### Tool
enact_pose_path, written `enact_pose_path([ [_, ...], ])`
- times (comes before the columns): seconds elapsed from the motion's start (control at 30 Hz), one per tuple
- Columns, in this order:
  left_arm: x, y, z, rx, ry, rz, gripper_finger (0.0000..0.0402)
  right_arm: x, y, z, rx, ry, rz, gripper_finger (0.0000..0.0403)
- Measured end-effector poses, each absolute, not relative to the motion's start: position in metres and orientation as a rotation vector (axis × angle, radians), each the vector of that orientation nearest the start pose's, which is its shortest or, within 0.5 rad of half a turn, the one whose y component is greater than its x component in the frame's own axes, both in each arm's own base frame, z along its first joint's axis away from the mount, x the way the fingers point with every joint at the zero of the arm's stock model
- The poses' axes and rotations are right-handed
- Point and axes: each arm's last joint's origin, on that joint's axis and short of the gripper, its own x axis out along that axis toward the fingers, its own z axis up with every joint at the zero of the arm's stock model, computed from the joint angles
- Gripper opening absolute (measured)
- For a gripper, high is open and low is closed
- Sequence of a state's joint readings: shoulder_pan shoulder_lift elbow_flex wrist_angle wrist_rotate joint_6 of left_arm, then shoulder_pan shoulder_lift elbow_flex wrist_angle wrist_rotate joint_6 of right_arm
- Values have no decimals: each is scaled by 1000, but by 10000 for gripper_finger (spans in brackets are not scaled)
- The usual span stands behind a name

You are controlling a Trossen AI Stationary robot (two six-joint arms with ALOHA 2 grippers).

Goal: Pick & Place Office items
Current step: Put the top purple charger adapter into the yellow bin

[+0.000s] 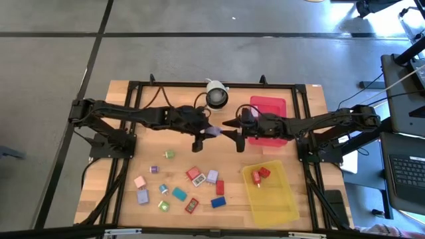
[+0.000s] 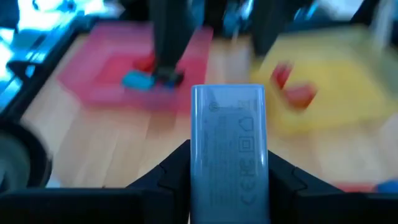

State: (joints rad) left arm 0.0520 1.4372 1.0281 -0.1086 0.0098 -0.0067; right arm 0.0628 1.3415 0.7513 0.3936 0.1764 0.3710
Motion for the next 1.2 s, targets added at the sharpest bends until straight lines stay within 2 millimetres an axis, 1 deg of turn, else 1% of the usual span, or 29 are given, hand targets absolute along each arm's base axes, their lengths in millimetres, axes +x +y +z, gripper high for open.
enact_pose_path([
  [0.07,320,16,285,-30,464,28,120,292,13,259,281,144,-136,213],
  [0.23,324,14,293,-26,384,19,121,292,13,267,162,67,-118,213],
  [0.5,324,14,294,-34,376,31,121,293,15,270,174,38,-98,213],
  [0.73,324,13,294,-127,389,36,120,292,27,269,163,53,-55,213],
  [0.9,324,13,293,-189,402,27,119,292,31,266,157,74,-45,213],
  [1.07,324,12,295,-194,386,-13,119,292,32,267,158,72,-50,213],
  [1.2,326,10,298,-153,348,-32,119,292,32,267,160,71,-52,213],
])
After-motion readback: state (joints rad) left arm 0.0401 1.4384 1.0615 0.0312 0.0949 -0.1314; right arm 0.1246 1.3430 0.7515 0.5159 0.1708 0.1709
